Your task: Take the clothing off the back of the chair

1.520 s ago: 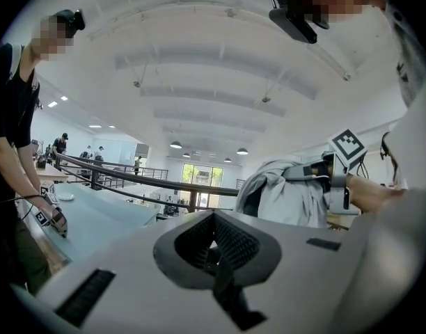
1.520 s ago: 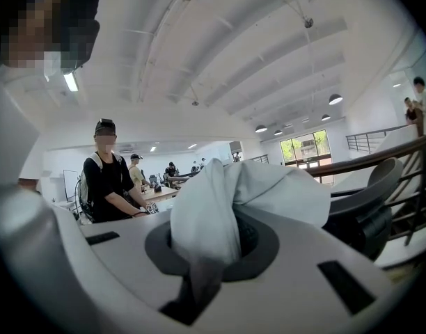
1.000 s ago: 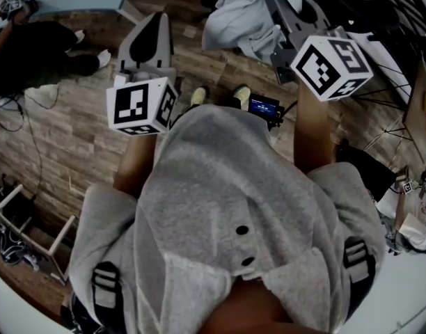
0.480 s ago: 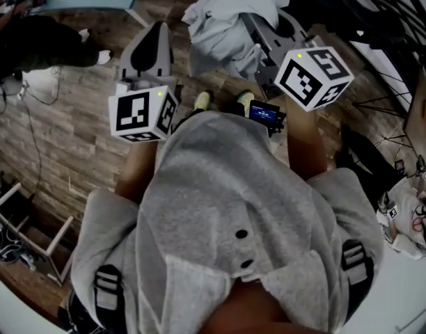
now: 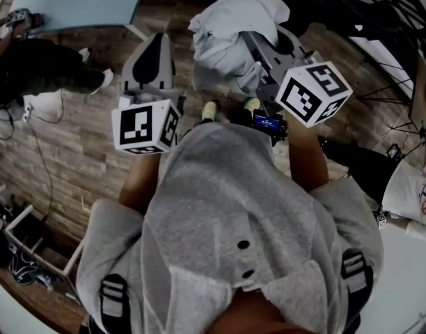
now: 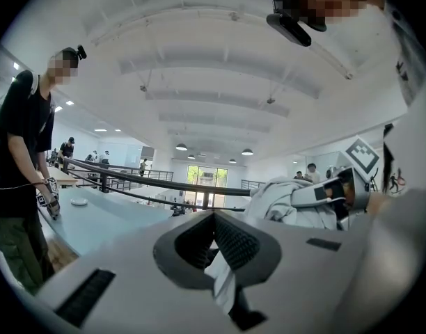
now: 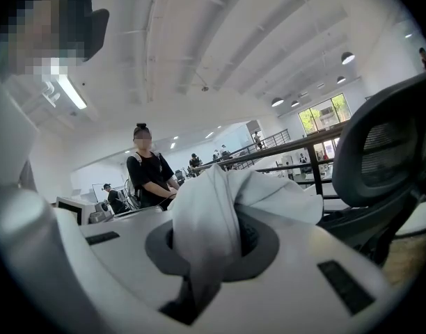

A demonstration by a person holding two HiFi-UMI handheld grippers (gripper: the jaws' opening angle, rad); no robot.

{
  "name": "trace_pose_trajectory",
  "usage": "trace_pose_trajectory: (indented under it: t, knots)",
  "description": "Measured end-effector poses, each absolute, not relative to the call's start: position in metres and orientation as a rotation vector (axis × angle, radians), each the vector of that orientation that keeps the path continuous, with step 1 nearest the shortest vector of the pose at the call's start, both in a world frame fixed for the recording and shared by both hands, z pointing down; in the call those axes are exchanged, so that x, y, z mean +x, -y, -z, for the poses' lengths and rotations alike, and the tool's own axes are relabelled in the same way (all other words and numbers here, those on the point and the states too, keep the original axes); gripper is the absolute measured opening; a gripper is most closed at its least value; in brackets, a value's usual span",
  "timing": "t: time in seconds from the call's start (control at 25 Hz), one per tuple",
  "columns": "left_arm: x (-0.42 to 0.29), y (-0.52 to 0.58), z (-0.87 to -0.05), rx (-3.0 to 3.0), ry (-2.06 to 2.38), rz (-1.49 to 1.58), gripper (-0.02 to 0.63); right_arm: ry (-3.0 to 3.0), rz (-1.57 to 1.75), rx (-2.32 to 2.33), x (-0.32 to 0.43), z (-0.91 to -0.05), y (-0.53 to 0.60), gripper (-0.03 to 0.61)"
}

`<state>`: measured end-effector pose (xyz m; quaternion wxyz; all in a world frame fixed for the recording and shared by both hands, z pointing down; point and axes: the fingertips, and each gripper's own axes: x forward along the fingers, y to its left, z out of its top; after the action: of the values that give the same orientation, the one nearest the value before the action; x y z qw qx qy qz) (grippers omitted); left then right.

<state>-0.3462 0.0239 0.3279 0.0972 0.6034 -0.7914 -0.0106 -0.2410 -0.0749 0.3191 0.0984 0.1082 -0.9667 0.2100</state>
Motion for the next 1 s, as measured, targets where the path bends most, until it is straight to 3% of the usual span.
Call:
trace_pose_trajectory:
  t: [0.56,1.0]
  knots:
    - [-0.356,0.013,-0.332,1.963,2.18,0.038,0.011,2.835,-0.708,0.531,-0.23,-0.319,0.083,0.048]
    - [-0.357,-0.04,-0.326,1.691,2.466,0.05,0.011,2.902,-0.663,0.204,-0.245,-0.311,0.072,0.048]
